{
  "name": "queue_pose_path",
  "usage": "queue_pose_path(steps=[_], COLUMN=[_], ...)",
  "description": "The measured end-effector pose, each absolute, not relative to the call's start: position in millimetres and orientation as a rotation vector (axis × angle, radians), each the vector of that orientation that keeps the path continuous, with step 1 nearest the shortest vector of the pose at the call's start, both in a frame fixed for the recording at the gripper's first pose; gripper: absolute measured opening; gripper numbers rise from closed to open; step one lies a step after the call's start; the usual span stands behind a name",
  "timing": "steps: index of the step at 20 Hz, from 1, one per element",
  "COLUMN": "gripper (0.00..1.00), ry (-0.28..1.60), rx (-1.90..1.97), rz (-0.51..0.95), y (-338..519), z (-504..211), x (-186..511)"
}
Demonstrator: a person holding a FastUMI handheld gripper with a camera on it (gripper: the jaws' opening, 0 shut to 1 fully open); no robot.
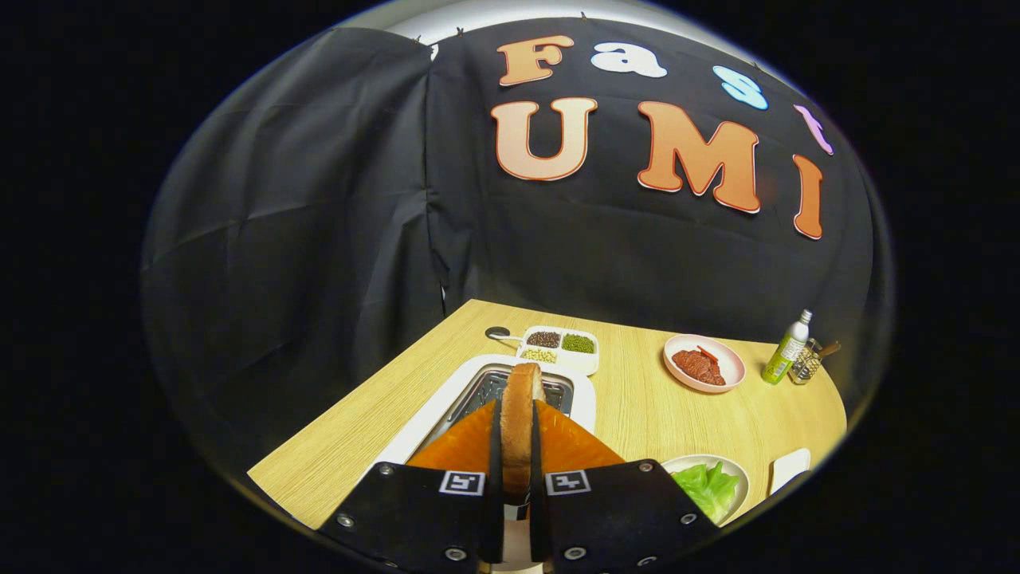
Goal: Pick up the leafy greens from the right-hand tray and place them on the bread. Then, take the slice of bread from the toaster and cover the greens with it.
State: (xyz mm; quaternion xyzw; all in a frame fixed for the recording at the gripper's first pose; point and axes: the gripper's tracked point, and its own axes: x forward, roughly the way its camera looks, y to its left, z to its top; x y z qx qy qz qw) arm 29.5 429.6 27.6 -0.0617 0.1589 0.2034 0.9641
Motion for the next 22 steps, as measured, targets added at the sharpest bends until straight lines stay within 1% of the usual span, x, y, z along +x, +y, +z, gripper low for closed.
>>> queue_pose_path(steps=[2,3,5,9,22], gripper=[0.13,0.08,0.06,0.06,0.06], ry=[0.325,0.335,0.336,0.316,0.237], rx=[-0.096,-0.080,-0.063,-0.027,0.101], rz=[0.404,0.404,0.415,0.444,0.472], y=[425.7,424.1,422.2,417.3,382.0], z=[28.9,28.5,34.1,53.3,119.5], x=[28.9,29.7,29.6,25.6,13.8])
